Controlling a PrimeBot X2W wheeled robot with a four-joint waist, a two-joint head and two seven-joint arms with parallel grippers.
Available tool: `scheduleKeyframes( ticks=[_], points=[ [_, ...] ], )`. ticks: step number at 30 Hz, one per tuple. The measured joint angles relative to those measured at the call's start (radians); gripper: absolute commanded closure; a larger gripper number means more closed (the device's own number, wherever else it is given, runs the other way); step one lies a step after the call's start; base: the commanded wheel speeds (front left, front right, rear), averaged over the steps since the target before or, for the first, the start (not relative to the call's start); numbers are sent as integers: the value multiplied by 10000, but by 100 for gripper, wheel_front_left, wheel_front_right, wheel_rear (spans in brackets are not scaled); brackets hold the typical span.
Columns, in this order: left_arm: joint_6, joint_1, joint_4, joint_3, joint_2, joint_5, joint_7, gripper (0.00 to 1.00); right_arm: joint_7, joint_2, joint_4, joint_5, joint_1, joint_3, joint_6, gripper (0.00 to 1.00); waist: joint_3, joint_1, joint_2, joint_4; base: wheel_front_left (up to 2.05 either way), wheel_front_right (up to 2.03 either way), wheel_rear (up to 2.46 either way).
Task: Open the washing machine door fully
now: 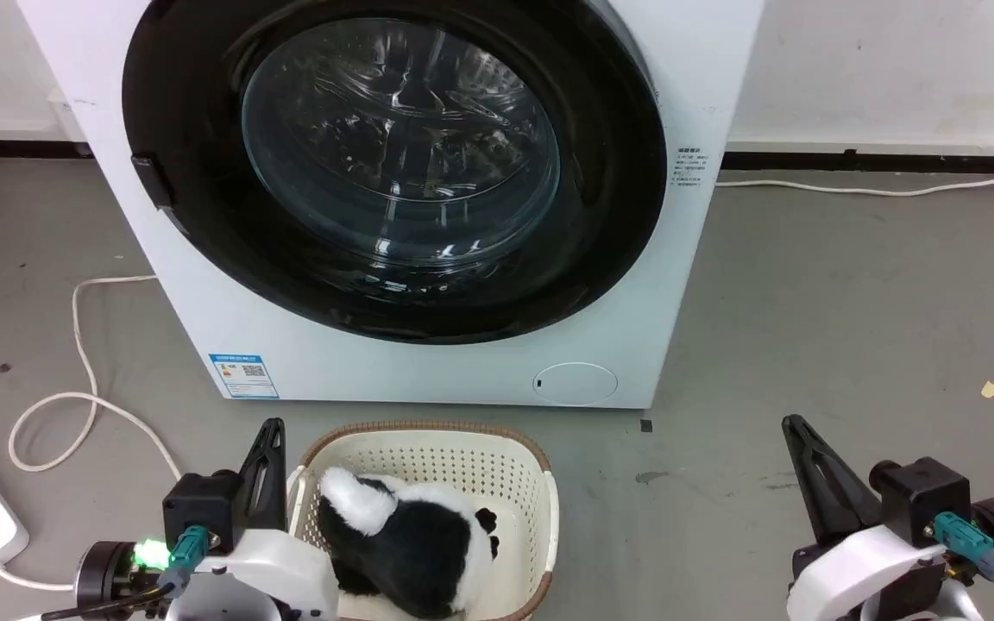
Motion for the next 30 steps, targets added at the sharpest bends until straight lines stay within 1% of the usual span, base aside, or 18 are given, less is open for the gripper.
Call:
scheduleKeyframes(
  ticks=[30],
  points=[
    [0,1,0,-2,0,0,0,100,0,0,0,0,13,0,0,100,0,0,0,0,0,0,0]
  ],
)
